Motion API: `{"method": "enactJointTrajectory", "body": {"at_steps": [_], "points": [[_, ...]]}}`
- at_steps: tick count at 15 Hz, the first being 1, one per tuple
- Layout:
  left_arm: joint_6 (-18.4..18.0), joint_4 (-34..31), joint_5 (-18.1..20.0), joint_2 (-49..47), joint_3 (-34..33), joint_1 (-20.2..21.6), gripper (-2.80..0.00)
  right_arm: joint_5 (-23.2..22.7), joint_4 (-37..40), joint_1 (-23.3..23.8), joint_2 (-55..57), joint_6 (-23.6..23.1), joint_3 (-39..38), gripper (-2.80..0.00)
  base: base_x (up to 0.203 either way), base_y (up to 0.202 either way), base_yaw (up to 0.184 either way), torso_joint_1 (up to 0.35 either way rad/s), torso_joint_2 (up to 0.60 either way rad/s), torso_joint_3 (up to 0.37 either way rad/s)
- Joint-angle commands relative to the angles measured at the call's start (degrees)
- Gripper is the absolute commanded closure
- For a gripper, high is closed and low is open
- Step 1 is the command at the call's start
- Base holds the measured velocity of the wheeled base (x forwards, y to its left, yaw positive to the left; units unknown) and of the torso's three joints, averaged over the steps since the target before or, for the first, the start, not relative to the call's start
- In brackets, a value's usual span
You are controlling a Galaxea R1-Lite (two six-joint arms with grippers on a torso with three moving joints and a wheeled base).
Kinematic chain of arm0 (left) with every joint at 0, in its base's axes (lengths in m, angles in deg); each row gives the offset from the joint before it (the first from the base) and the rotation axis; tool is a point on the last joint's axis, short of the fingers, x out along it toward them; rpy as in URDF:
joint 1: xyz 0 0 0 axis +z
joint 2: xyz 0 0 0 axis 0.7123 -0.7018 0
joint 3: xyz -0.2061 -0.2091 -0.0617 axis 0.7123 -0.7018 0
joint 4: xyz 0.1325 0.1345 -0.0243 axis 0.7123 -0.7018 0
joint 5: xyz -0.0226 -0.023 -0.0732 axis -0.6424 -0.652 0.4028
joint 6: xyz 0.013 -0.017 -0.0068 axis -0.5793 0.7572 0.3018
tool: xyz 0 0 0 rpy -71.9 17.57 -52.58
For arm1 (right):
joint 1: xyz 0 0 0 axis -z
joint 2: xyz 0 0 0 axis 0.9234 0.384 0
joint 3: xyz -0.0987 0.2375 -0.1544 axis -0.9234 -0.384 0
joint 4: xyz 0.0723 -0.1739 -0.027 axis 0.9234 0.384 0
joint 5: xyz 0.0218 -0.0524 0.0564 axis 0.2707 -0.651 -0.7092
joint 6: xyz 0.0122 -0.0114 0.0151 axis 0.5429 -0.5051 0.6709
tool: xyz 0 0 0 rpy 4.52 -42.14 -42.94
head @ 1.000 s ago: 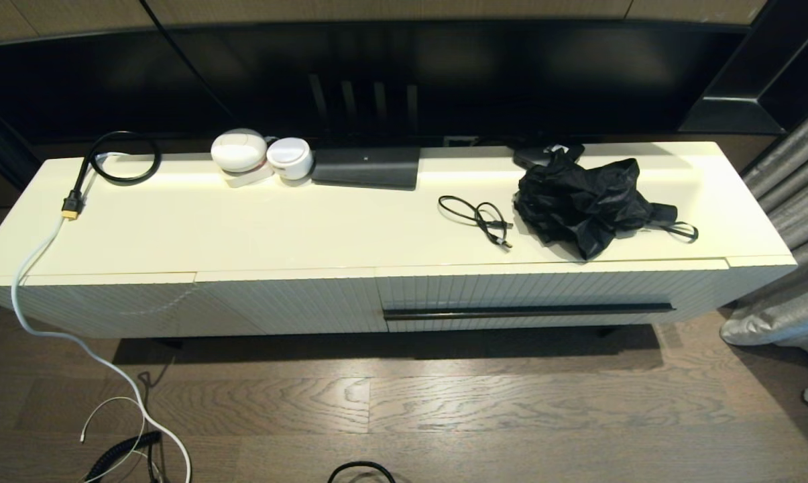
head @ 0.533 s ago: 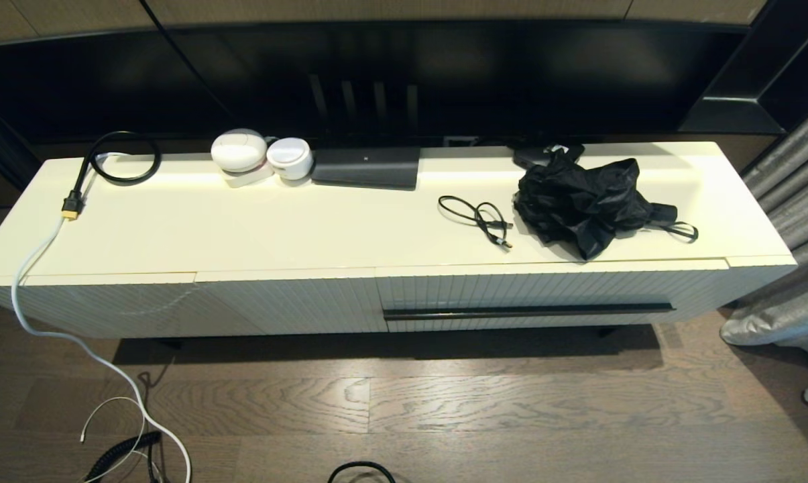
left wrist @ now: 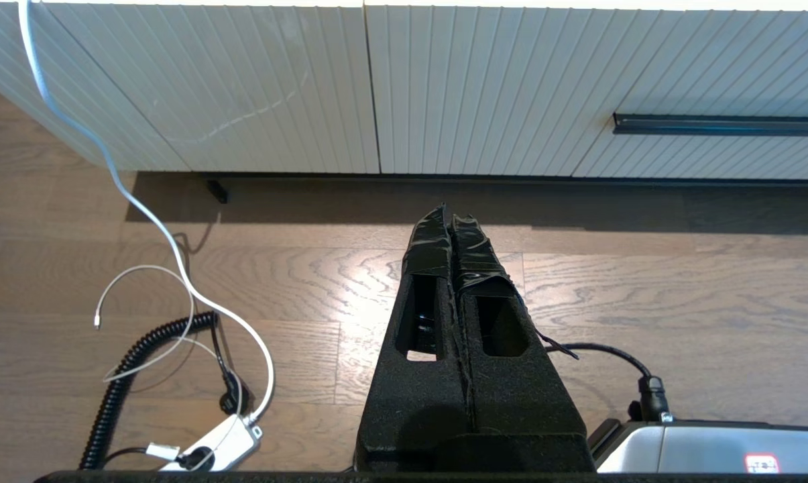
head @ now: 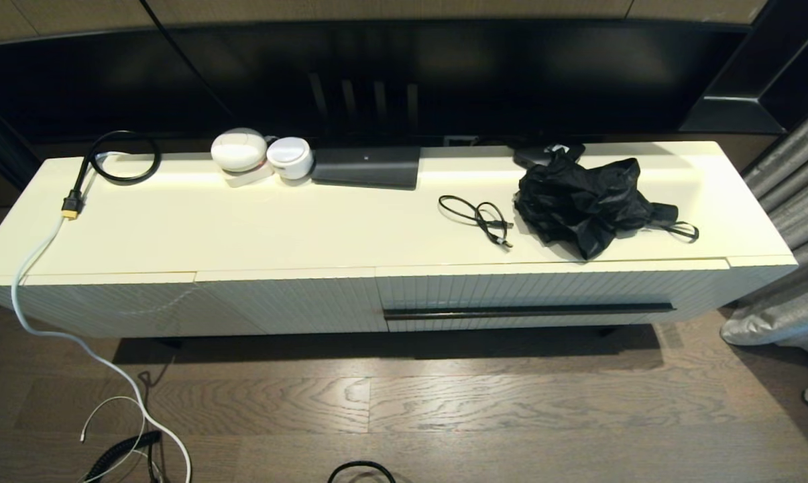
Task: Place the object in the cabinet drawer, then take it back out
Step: Open the drawer
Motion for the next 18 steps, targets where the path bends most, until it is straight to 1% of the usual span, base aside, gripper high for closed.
{"method": "enactJointTrajectory", "body": {"at_steps": [1, 4, 6, 9, 11, 13, 14, 18], "points": [[0.0, 0.0, -0.1, 0.0, 0.0, 0.1, 0.0, -0.6, 0.2, -1.6, 10.1, -12.7, 1.1, 0.0, 0.0, 0.0, 0.0, 0.0, 0.0, 0.0], [0.0, 0.0, 0.0, -0.1, 0.0, 0.0, 0.0, -0.1, -0.4, -6.2, 19.6, -21.1, 1.8, 0.0, 0.0, 0.0, 0.0, 0.0, 0.0, 0.0], [0.0, 0.0, 0.0, 0.0, 0.0, 0.1, 0.0, 2.0, -1.6, -10.1, 26.2, -24.9, 3.5, 0.0, 0.0, 0.0, 0.0, 0.0, 0.0, 0.0], [0.0, 0.0, 0.0, -0.1, 0.0, 0.0, 0.0, 9.3, -3.5, -18.4, 35.9, -27.5, 5.8, 0.0, 0.0, 0.0, 0.0, 0.0, 0.0, 0.0], [0.0, 0.0, 0.0, 0.0, -0.1, 0.0, 0.0, 13.3, -7.5, -22.9, 42.4, -27.8, 6.1, 0.0, 0.0, 0.0, 0.0, 0.0, 0.0, 0.0], [0.0, 0.0, 0.0, 0.0, -0.1, 0.1, 0.0, 15.3, -15.5, -26.1, 49.3, -28.3, 5.8, 0.0, 0.0, 0.0, 0.0, 0.0, 0.0, 0.0], [0.0, 0.0, -0.1, 0.0, 0.0, 0.0, 0.0, 15.8, -20.6, -26.9, 52.6, -28.5, 5.4, 0.0, 0.0, 0.0, 0.0, 0.0, 0.0, 0.0], [0.0, 0.0, 0.0, 0.0, 0.0, 0.0, 0.0, 16.4, -42.9, -27.4, 67.8, -30.0, 1.2, 0.0, 0.0, 0.0, 0.0, 0.0, 0.0, 0.0]]}}
